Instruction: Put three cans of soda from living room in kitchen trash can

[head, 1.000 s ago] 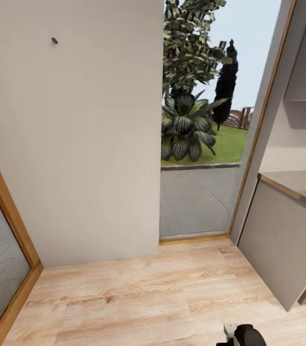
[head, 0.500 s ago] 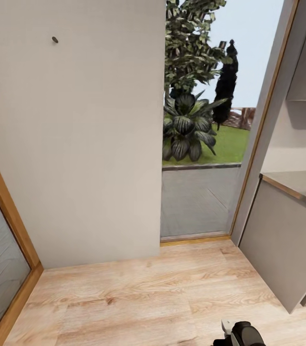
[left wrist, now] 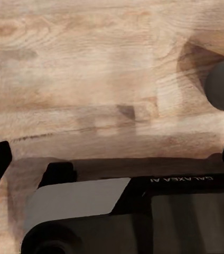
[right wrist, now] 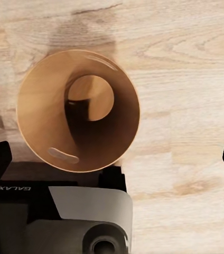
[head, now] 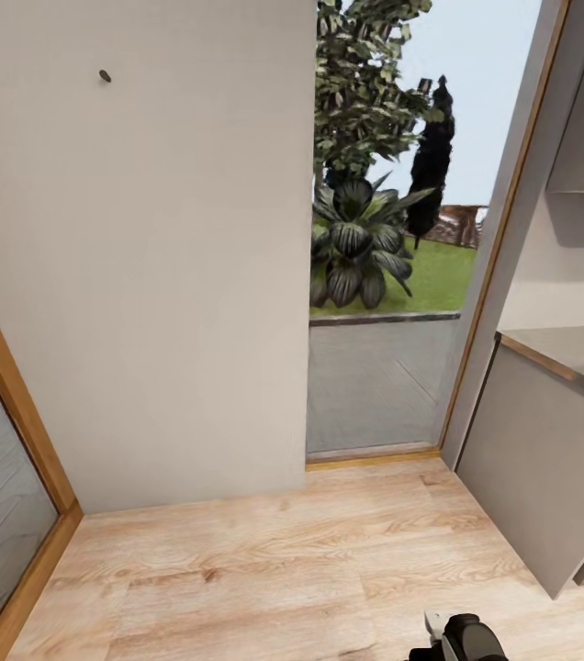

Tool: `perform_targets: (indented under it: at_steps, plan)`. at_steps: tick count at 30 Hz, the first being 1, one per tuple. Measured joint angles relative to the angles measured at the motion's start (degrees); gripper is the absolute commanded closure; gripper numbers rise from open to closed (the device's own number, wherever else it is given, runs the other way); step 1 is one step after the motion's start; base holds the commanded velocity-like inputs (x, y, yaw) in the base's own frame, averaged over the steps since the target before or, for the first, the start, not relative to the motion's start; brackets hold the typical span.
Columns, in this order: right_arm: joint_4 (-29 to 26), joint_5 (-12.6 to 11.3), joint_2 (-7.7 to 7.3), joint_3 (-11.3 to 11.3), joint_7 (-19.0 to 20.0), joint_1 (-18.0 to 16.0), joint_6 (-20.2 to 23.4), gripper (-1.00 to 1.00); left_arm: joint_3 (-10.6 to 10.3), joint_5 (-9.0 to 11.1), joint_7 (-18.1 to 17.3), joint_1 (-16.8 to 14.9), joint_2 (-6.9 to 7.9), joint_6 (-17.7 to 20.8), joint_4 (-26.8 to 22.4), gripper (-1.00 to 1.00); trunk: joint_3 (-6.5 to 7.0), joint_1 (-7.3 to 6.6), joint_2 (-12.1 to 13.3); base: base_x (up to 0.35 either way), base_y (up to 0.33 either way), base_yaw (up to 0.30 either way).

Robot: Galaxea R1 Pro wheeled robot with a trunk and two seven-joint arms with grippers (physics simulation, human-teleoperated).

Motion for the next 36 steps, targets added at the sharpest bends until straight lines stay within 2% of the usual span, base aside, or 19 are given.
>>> perform_targets:
  at_steps: [2,7,9,14,16,20,22,25,28,31,36]
  plan:
    - [0.0,0.0,0.00,-0.1,0.0,0.0,0.0,-1.00,0.0,0.2,0.0,0.0,-0.25,7.7,-8.4,-1.00,0.00,0.00,0.0,0.000,0.000,0.000]
    - [0.1,0.0,0.00,-0.1,0.0,0.0,0.0,-1.00,0.0,0.6,0.0,-1.0,-0.46,15.3,-18.9,-1.00,0.00,0.00,0.0,0.000,0.000,0.000]
    - [0.1,0.0,0.00,-0.1,0.0,0.0,0.0,-1.00,0.0,1.3,0.0,-1.8,-0.48,17.2,-21.1,-1.00,0.00,0.00,0.0,0.000,0.000,0.000]
    - [0.1,0.0,0.03,0.0,0.0,0.0,0.0,-1.00,0.0,3.6,0.1,-5.5,-0.49,20.1,-23.5,-1.00,0.00,0.00,0.0,0.000,0.000,0.000]
    - [0.2,0.0,0.07,0.0,0.0,0.0,0.0,-1.00,0.0,4.5,0.2,-9.4,-0.51,22.5,-23.7,-1.00,0.00,0.00,0.0,0.000,0.000,0.000]
    - [0.2,-0.1,0.15,0.2,0.0,0.0,0.0,-1.00,-0.1,5.0,0.4,-14.0,-0.87,26.1,-23.8,-1.00,0.00,0.00,0.0,0.000,0.000,0.000]
    - [0.2,-0.2,0.16,0.2,0.1,0.0,0.0,-1.00,-0.2,5.0,0.5,-15.2,-1.17,27.5,-23.8,-1.00,0.00,0.00,0.0,0.000,0.000,0.000]
    - [0.2,-0.2,0.17,0.3,0.1,0.0,0.0,-1.00,-0.3,5.2,0.5,-15.9,-1.45,30.6,-24.2,-1.00,0.00,0.00,0.0,0.000,0.000,0.000]
    - [0.1,-0.2,0.16,0.2,0.1,0.0,0.0,-1.00,-0.4,5.5,0.5,-16.3,-1.57,35.4,-27.4,-1.00,0.00,0.00,0.0,0.000,0.000,0.000]
    - [0.1,-0.2,0.11,0.0,0.1,0.0,0.0,-1.00,-0.4,5.3,0.5,-16.4,-1.64,35.6,-30.2,-1.00,0.00,0.00,0.0,0.000,0.000,0.000]
    - [0.2,-0.2,0.14,-0.1,0.1,0.0,0.0,-1.00,-0.4,5.2,0.6,-16.4,-2.05,35.6,-31.3,-1.00,0.00,0.00,0.0,0.000,0.000,0.000]
